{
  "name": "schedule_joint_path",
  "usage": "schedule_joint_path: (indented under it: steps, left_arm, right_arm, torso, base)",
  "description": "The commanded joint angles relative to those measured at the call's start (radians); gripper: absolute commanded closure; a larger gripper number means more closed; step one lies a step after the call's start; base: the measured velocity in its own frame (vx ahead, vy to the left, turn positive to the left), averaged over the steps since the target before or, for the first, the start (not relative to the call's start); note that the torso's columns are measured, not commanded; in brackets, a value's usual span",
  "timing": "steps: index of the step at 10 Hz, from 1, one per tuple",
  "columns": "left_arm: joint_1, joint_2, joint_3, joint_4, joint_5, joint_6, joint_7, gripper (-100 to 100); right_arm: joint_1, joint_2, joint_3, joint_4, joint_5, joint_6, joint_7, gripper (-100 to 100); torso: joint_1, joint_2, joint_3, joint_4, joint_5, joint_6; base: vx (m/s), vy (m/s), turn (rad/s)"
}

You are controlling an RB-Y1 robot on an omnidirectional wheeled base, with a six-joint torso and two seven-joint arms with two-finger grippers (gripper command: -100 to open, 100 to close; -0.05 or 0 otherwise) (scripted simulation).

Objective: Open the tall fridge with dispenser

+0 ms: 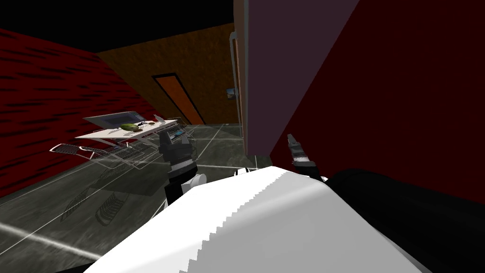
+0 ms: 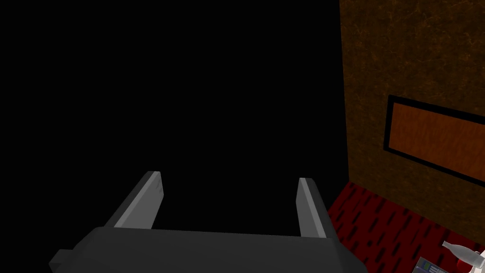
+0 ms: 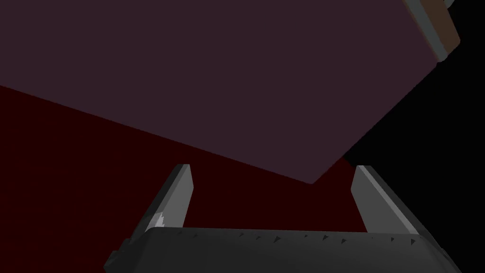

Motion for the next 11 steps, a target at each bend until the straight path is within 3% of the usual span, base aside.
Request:
schedule_joint_path:
  steps: [1,2,3,4,5,6,7,11]
  left_arm:
    - [0.0,0.0,0.0,0.0,0.0,0.0,0.0,0]
    - [0.0,0.0,0.0,0.0,0.0,0.0,0.0,0]
    - [0.0,0.0,0.0,0.0,0.0,0.0,0.0,0]
    - [0.0,0.0,0.0,0.0,0.0,0.0,0.0,0]
    - [0.0,0.0,0.0,0.0,0.0,0.0,0.0,0]
    - [0.0,0.0,0.0,0.0,0.0,0.0,0.0,0]
    - [0.0,0.0,0.0,0.0,0.0,0.0,0.0,0]
    - [0.0,0.0,0.0,0.0,0.0,0.0,0.0,0]
  right_arm:
    - [0.057,-0.005,-0.059,-0.008,-0.003,0.025,0.041,-100]
    - [0.096,-0.009,-0.096,-0.016,-0.007,0.042,0.076,-100]
    - [0.105,-0.009,-0.108,-0.016,-0.007,0.042,0.076,-100]
    - [0.138,-0.012,-0.15,-0.023,-0.01,0.059,0.111,-100]
    - [0.154,-0.012,-0.158,-0.023,-0.01,0.059,0.111,-100]
    - [0.184,-0.015,-0.197,-0.031,-0.014,0.077,0.147,-100]
    - [0.204,-0.015,-0.209,-0.031,-0.014,0.077,0.147,-100]
    - [0.303,-0.019,-0.313,-0.046,-0.021,0.112,0.222,-100]
  torso:
    - [0.0,0.001,0.001,0.001,0.0,-0.001]
    - [-0.001,0.003,0.002,0.001,0.0,0.0]
    - [0.0,0.001,0.001,0.001,0.0,-0.001]
    - [0.0,0.002,0.001,0.001,0.0,0.0]
    - [0.001,0.001,0.001,0.0,0.0,-0.001]
    - [0.0,0.001,0.001,0.0,0.0,0.0]
    - [0.001,0.0,0.0,0.0,0.0,-0.001]
    - [0.001,0.001,0.001,0.0,0.0,-0.001]
  base:
    - [0.076,0.013,0.083]
    - [0.09,0.016,0.157]
    - [0.073,0.007,0.098]
    - [0.078,0.015,0.181]
    - [0.075,0.009,0.086]
    - [0.091,0.026,0.177]
    - [0.082,0.027,0.105]
    - [0.091,0.015,0.133]
